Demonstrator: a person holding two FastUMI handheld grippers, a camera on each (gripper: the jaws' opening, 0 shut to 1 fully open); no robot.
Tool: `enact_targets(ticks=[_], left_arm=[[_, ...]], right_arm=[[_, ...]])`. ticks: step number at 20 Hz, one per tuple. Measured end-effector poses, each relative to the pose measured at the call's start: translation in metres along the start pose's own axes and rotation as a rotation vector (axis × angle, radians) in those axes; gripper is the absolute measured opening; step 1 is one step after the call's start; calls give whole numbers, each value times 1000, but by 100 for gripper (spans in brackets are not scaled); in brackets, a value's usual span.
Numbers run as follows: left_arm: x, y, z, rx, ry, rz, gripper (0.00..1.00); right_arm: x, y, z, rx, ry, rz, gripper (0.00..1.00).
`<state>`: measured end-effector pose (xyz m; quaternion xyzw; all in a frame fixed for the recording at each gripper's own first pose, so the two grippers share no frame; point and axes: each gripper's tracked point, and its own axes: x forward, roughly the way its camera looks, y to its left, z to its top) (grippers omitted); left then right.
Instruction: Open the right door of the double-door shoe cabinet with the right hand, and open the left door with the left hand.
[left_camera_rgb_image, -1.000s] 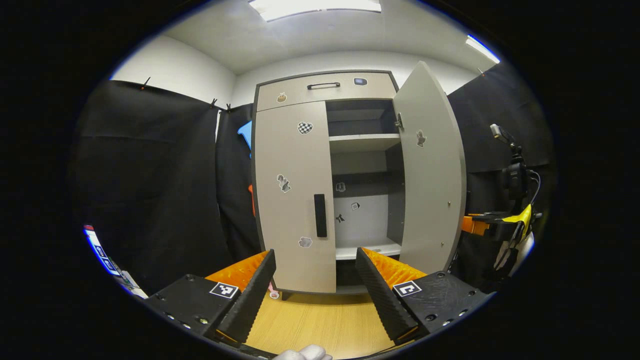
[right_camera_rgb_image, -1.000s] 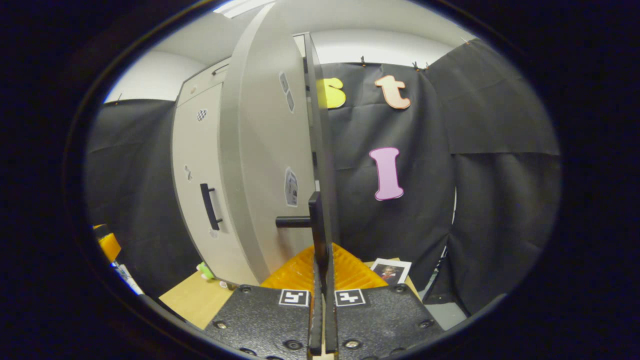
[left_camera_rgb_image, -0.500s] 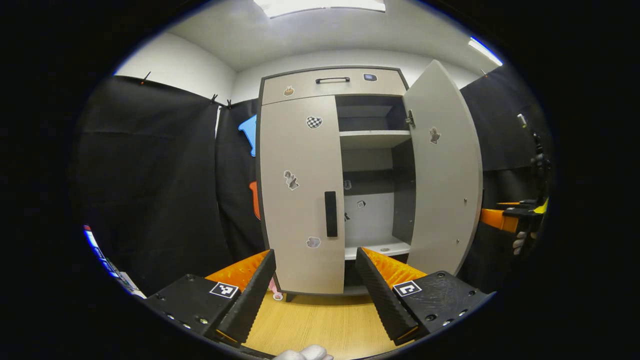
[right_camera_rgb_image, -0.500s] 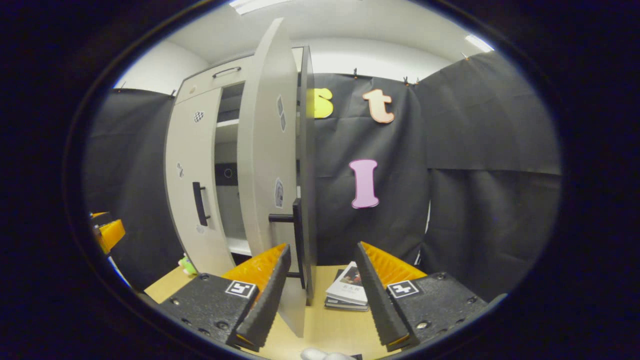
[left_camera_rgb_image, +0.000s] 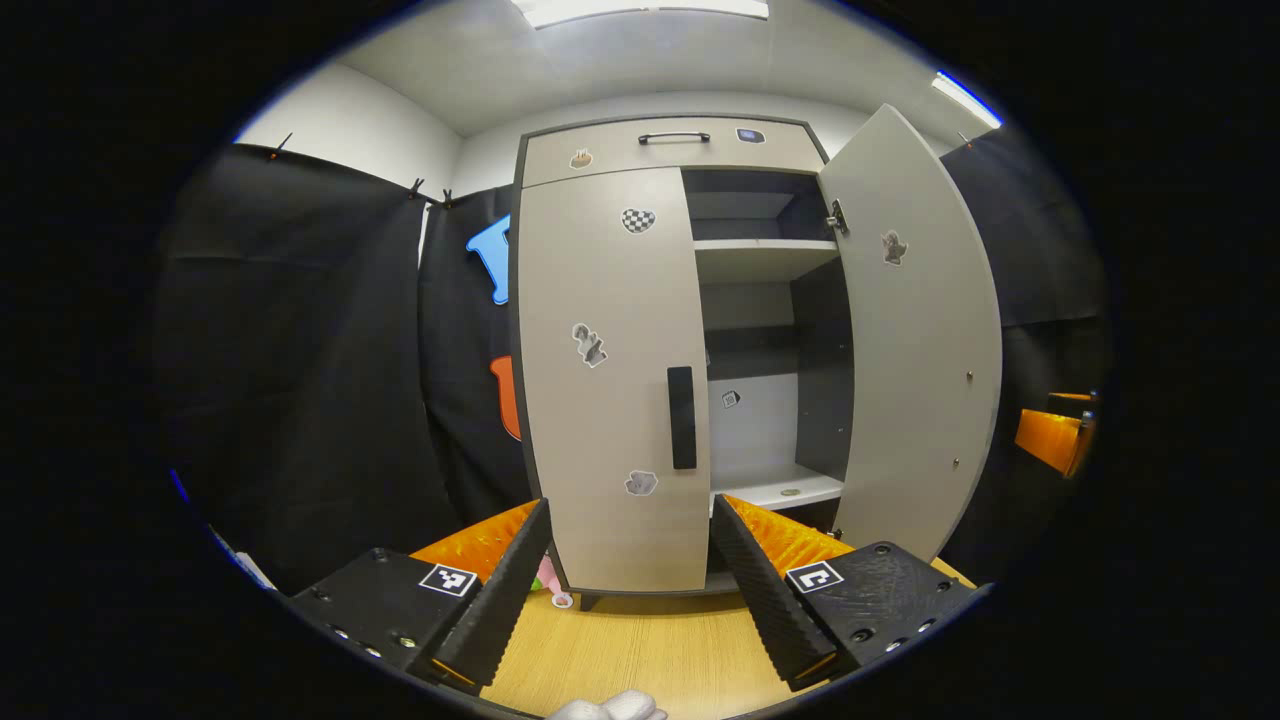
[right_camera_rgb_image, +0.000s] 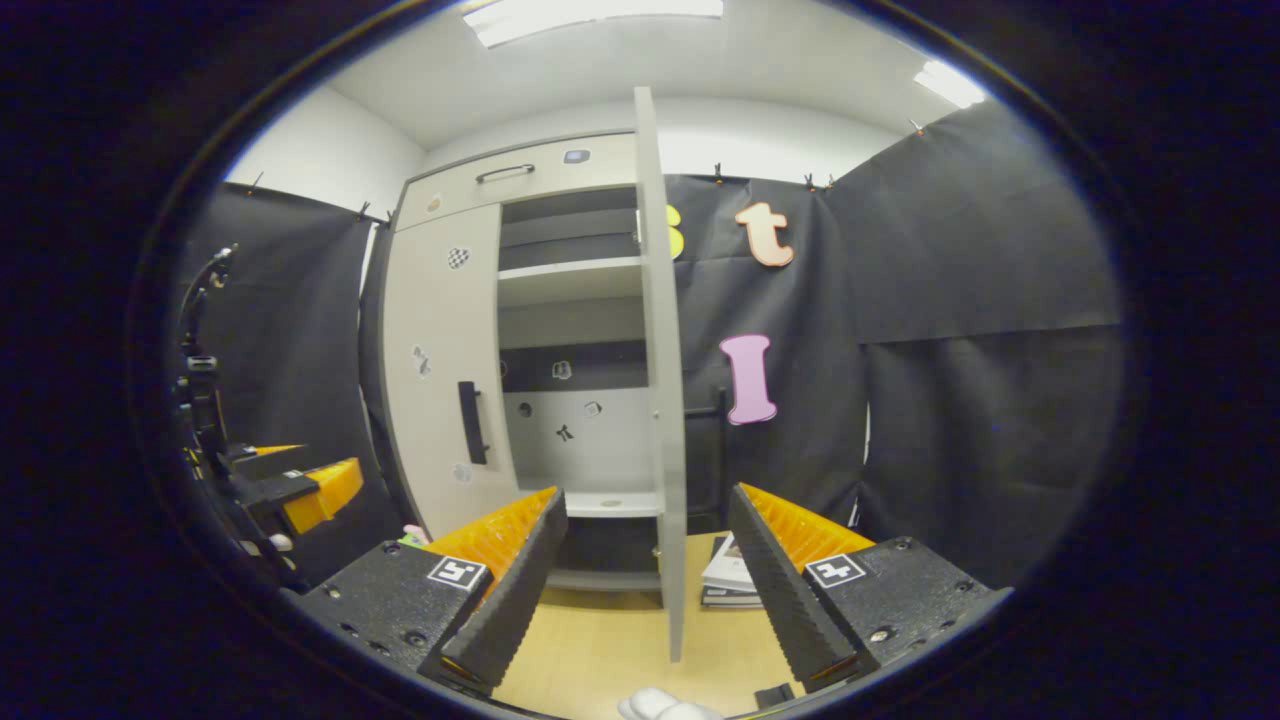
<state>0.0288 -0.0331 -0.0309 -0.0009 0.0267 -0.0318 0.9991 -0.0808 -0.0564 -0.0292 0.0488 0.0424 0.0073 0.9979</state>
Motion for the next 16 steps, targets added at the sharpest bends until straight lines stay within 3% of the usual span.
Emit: enact_targets(ticks=[5,11,12,16], left_arm=[[27,-4,-7,-19,4,-48,96],[90,-11,5,-26,-40,-76,96],[101,-13,8,-17,-52,-78,100],[146,-24,17,-10,-83,-92,96]], right_arm=[[1,21,-7,-16,28,-6,97],[1,19,5,-30,8,-73,97],[1,17,6,-37,8,-87,96],[-2,0,10,-54,5,-159,96]])
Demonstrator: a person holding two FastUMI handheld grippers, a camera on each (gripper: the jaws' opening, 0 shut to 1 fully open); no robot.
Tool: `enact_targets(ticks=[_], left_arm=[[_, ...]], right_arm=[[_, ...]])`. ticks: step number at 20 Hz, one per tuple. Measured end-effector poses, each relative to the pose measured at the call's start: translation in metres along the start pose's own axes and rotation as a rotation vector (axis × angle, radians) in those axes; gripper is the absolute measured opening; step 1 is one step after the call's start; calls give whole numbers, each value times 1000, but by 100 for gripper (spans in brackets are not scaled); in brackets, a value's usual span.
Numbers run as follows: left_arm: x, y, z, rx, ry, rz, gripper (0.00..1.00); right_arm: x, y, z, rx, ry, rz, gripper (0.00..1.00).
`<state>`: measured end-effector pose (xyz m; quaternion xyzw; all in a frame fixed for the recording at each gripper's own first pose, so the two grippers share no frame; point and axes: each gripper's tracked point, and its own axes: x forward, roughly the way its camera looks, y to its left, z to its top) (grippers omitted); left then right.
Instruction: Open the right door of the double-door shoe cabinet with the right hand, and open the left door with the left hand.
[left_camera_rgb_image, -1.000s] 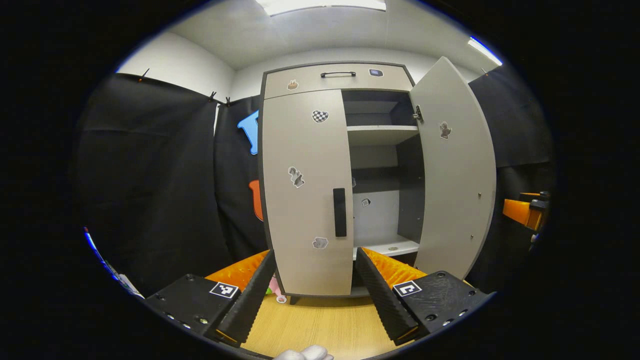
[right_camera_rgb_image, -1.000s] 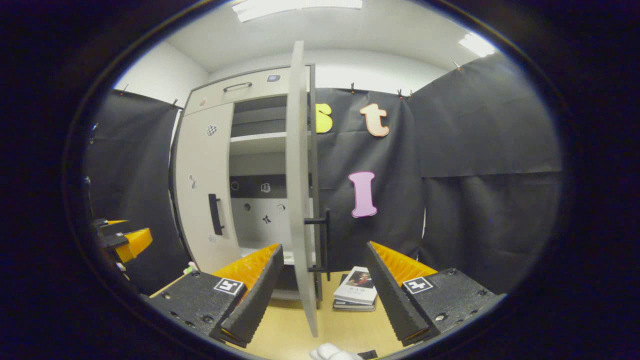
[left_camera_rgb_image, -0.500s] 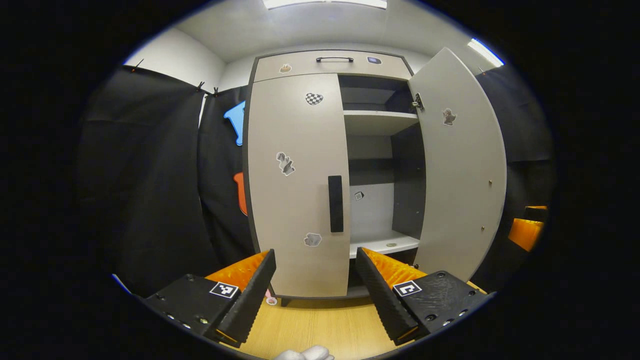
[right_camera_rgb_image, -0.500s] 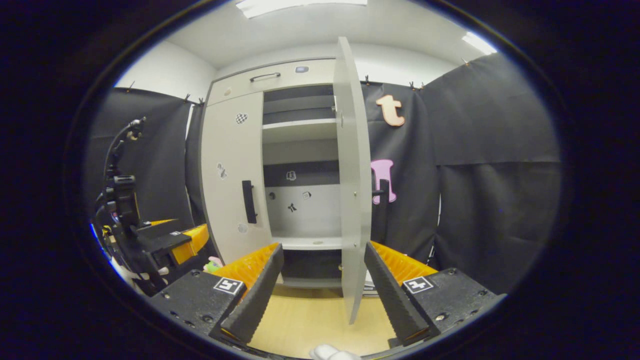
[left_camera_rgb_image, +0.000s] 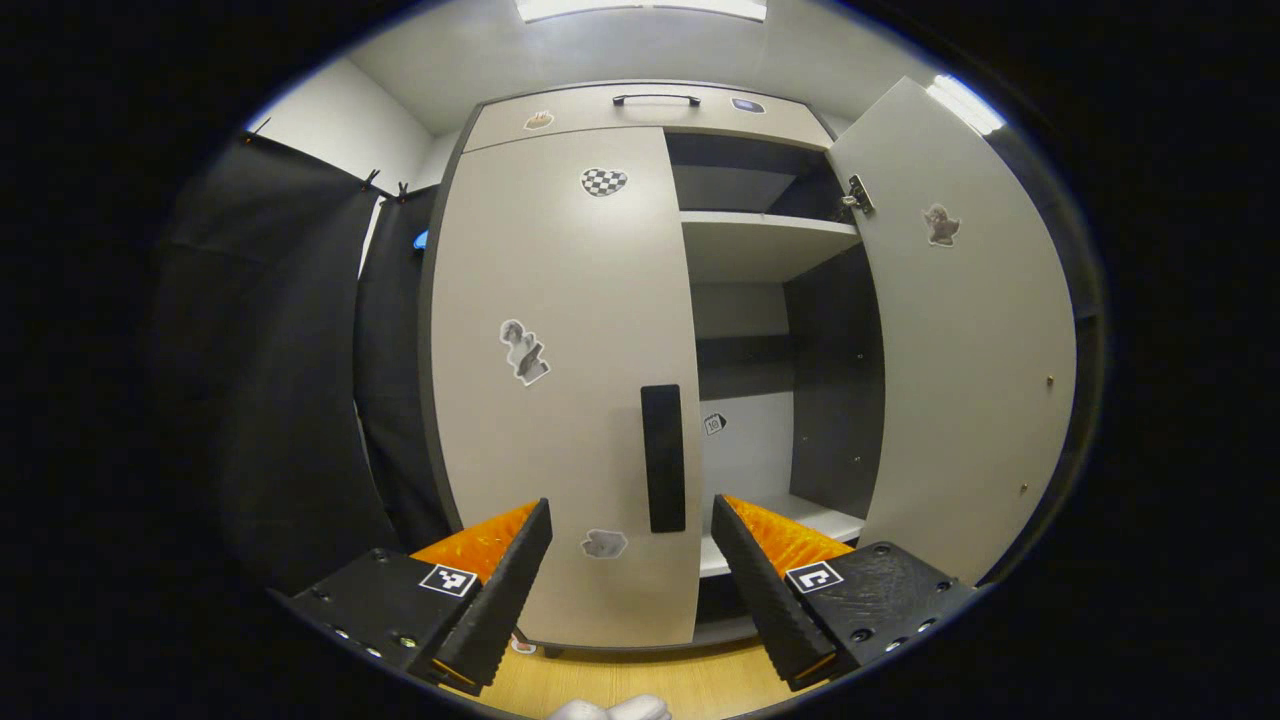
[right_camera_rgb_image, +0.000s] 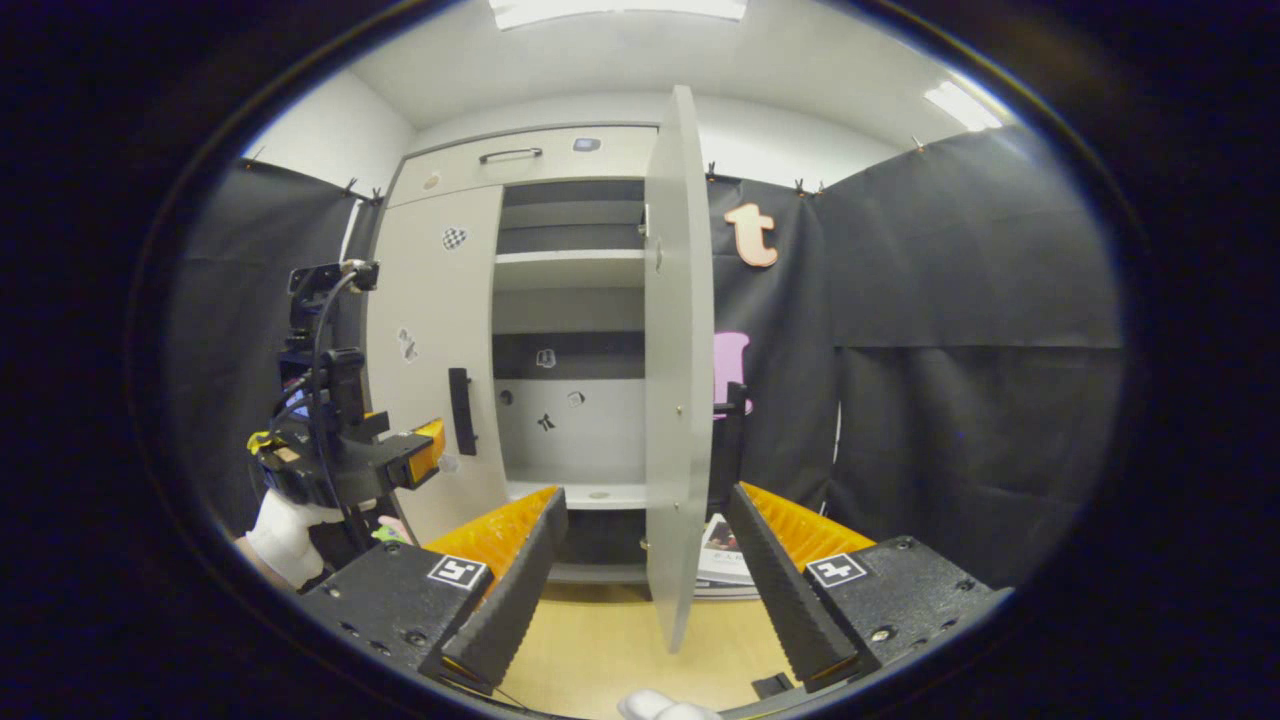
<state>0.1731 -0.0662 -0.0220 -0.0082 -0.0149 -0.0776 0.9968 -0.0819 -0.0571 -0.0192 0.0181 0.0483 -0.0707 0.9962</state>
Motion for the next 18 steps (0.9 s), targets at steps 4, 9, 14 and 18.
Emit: enact_targets(ticks=[4,9,14,18], left_arm=[[40,-10,-4,-22,8,-12,96],[78,-15,-9,-31,15,-13,96],[95,-15,-9,-20,8,-6,87],[100,-16,-10,-30,17,-15,64]], right_arm=[[3,-19,0,-12,9,-76,96],[13,-28,-7,-16,46,-111,97],[21,-31,-6,-21,49,-114,100],[24,-32,-6,-22,44,-108,100]])
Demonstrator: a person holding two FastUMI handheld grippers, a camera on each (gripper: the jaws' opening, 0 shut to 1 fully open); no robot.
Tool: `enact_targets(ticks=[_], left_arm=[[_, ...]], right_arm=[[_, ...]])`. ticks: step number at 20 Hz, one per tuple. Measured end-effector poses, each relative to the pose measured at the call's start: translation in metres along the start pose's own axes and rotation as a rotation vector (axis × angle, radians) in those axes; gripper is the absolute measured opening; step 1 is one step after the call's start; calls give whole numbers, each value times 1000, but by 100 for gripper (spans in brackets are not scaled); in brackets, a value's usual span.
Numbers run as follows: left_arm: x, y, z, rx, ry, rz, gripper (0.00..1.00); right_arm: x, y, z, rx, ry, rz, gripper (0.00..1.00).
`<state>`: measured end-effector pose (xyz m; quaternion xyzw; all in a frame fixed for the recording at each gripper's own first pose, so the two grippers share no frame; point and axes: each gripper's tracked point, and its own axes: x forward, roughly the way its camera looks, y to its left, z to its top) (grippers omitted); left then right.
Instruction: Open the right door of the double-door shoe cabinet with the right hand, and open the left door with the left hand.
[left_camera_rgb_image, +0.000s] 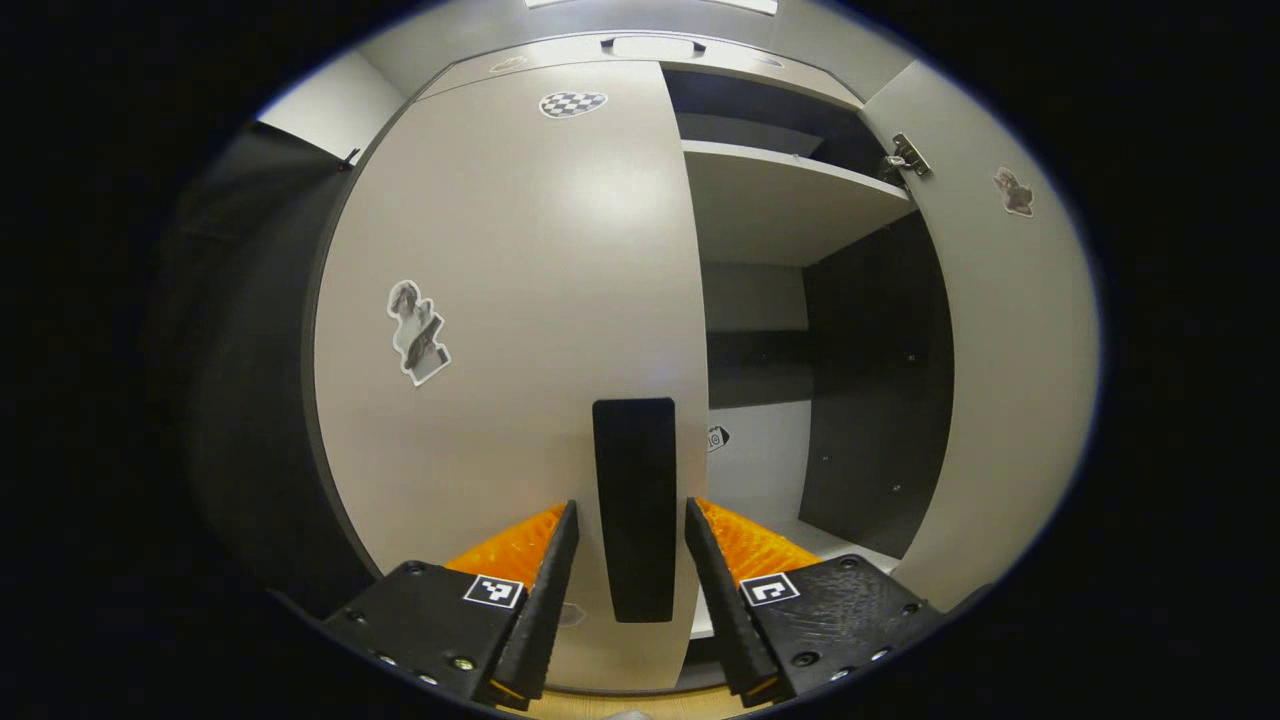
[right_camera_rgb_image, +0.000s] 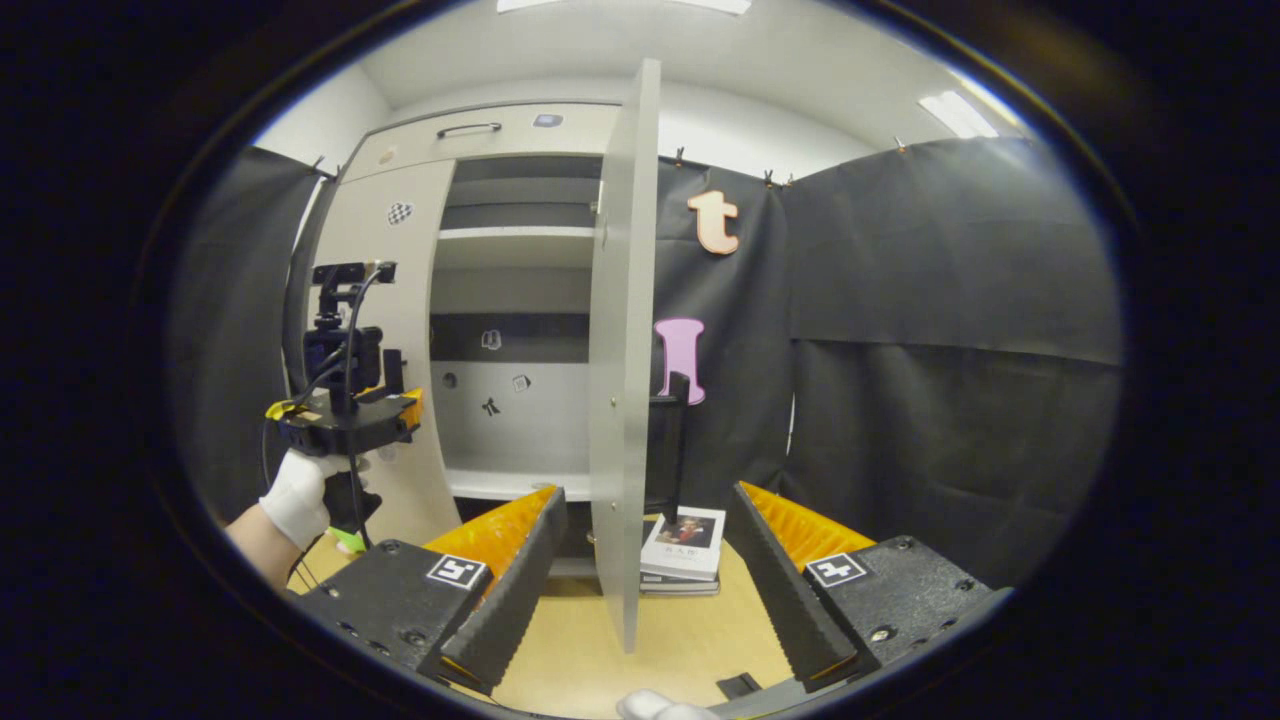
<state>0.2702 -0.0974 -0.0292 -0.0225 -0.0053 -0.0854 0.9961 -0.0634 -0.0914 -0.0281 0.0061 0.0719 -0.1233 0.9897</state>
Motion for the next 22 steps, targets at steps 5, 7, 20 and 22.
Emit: enact_targets(ticks=[5,7,20,22], left_arm=[[-1,-3,-2,2,24,3,31],[3,-2,-3,-5,22,13,34],[-30,0,0,-66,45,-40,5],[-47,8,-3,-70,47,-45,5]], right_arm=[[0,1,1,-1,-6,13,100],[0,2,-1,0,-2,19,100],[-21,6,2,-3,-28,83,100],[-29,12,2,-7,-34,108,100]])
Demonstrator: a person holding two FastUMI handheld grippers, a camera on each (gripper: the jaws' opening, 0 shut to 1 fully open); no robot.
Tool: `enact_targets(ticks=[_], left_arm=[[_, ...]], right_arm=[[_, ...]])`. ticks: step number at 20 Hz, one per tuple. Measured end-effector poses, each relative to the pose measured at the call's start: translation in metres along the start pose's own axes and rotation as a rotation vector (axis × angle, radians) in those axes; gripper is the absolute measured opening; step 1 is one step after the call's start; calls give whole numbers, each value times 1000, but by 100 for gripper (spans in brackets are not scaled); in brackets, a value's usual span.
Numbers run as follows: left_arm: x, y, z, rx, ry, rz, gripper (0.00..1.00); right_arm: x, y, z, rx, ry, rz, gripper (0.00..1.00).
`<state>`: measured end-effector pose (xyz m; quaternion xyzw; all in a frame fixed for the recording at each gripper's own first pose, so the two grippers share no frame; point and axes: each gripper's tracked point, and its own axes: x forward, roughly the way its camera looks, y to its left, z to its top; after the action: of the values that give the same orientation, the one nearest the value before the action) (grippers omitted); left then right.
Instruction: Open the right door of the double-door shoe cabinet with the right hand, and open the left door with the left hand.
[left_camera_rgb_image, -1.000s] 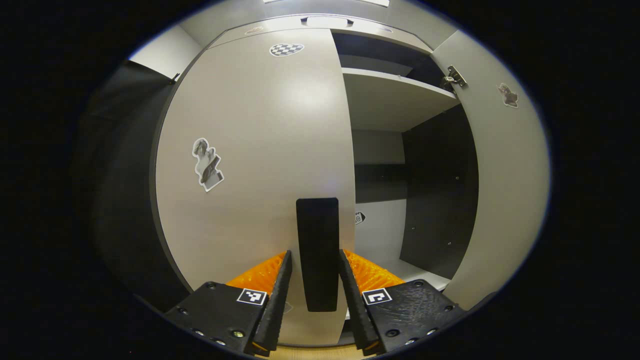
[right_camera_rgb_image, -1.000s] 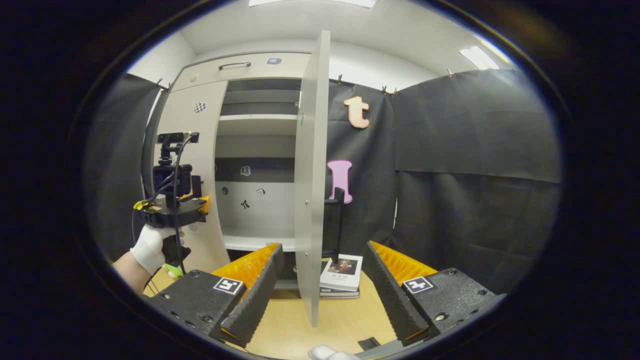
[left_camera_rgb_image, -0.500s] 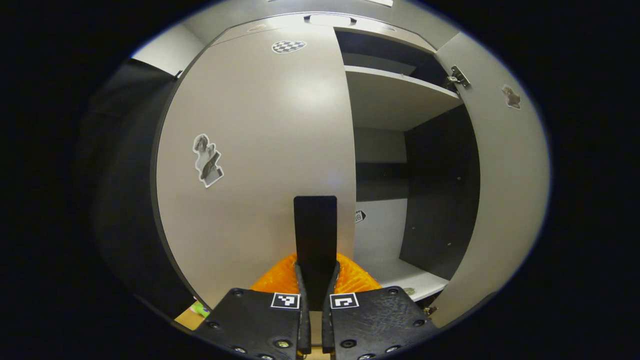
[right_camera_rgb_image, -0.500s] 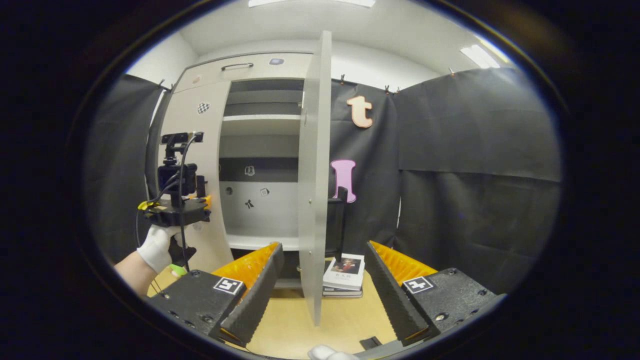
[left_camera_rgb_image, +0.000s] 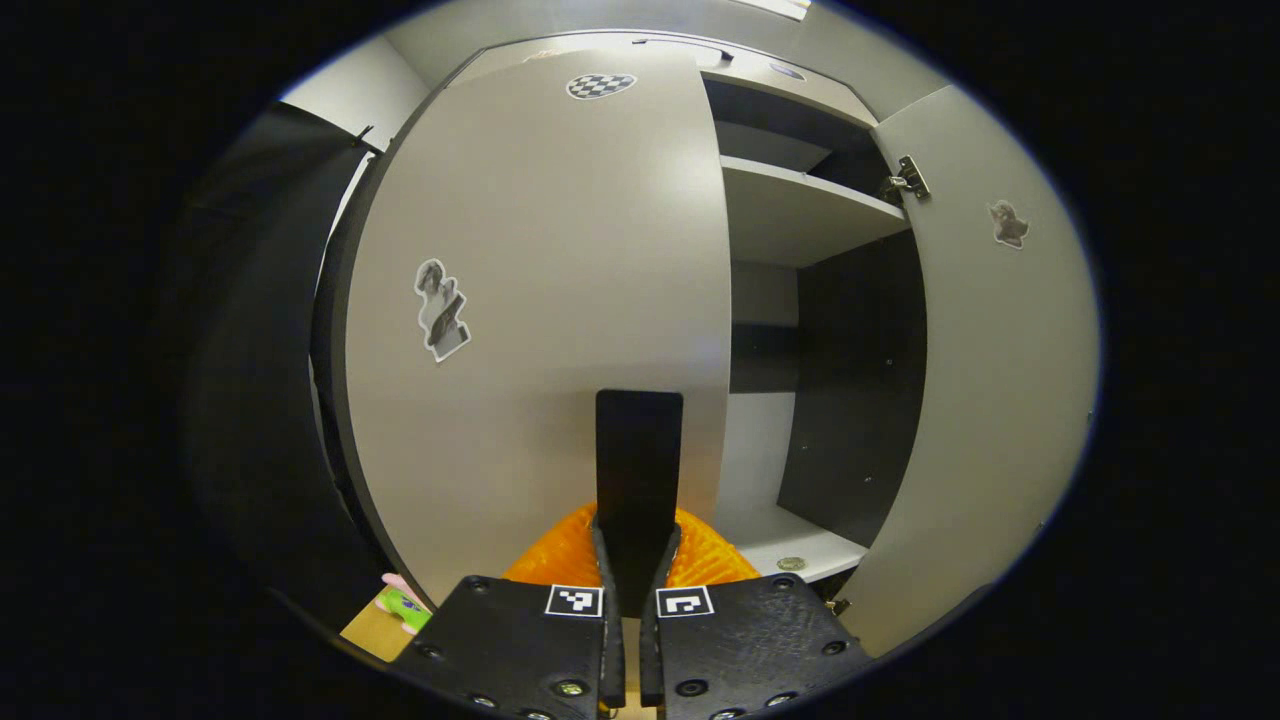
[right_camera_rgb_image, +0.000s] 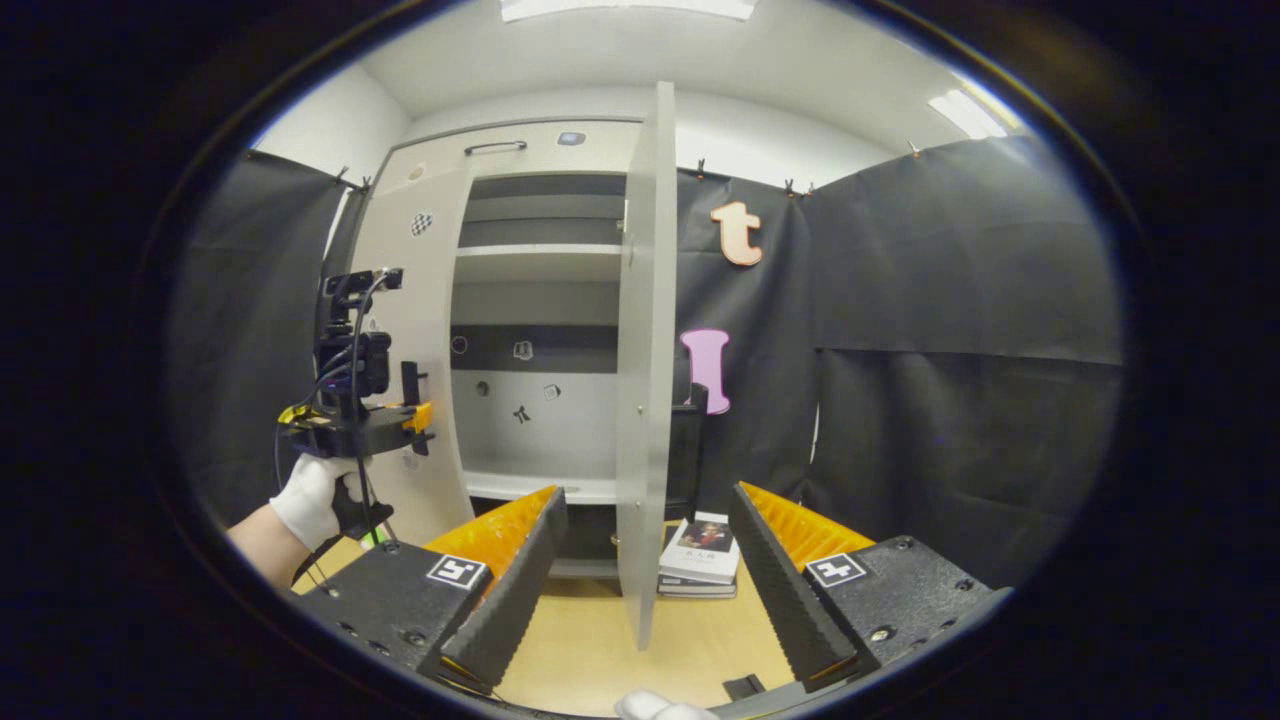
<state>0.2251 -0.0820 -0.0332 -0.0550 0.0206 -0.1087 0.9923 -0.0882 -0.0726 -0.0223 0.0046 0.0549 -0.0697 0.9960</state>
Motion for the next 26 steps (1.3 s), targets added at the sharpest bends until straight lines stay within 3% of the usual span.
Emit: enact_targets(ticks=[8,15,21,22,23,24,25,26], left_arm=[[-55,27,-2,11,4,-2,5],[-103,69,-2,30,7,39,5],[-121,98,-3,65,8,54,0],[-121,100,-3,66,9,50,8],[-123,103,-4,66,10,48,0],[-124,106,-3,67,9,46,8],[-125,109,-4,64,9,47,8],[-127,113,-3,63,6,49,0]], right_arm=[[-13,26,-6,-8,0,93,97],[-16,62,-14,3,5,179,97],[-11,93,-21,3,19,250,97],[-12,95,-22,5,19,256,100],[-13,98,-21,6,20,263,100],[-12,100,-21,5,19,267,97],[-11,101,-20,4,18,268,97],[-11,101,-19,4,16,269,100]])
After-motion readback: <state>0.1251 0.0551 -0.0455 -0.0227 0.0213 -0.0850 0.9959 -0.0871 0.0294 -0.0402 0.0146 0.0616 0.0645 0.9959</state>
